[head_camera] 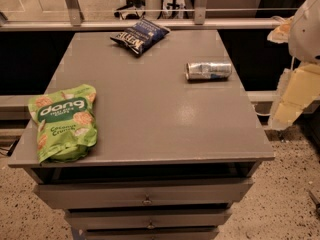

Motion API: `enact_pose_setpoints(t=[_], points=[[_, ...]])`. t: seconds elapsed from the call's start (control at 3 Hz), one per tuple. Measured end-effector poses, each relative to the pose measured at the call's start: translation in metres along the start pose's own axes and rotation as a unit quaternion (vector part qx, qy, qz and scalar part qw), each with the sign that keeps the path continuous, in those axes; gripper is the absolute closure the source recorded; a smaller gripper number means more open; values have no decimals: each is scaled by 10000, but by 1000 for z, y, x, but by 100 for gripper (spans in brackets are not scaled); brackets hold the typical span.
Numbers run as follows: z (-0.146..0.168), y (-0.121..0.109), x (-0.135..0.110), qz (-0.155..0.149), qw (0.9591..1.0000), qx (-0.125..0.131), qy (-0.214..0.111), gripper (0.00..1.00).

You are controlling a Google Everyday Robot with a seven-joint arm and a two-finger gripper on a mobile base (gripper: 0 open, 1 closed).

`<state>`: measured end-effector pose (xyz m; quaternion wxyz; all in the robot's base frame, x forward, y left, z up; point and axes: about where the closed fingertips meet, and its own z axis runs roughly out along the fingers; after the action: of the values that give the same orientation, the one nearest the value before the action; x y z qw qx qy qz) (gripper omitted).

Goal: Move redbull can near blue chip bag

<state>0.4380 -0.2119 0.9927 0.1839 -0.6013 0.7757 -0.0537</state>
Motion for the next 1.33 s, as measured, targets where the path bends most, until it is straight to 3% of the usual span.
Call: enact_pose_setpoints(t=[0.33,0.67,1.0,1.33], points=[[0,0,0,0,10000,1,0,0],[12,-18,-4,40,9999,117,-114,0],[38,-56,-16,147,9989,248,-367,0],[84,-103,-29,266,9976,225,-605,0]])
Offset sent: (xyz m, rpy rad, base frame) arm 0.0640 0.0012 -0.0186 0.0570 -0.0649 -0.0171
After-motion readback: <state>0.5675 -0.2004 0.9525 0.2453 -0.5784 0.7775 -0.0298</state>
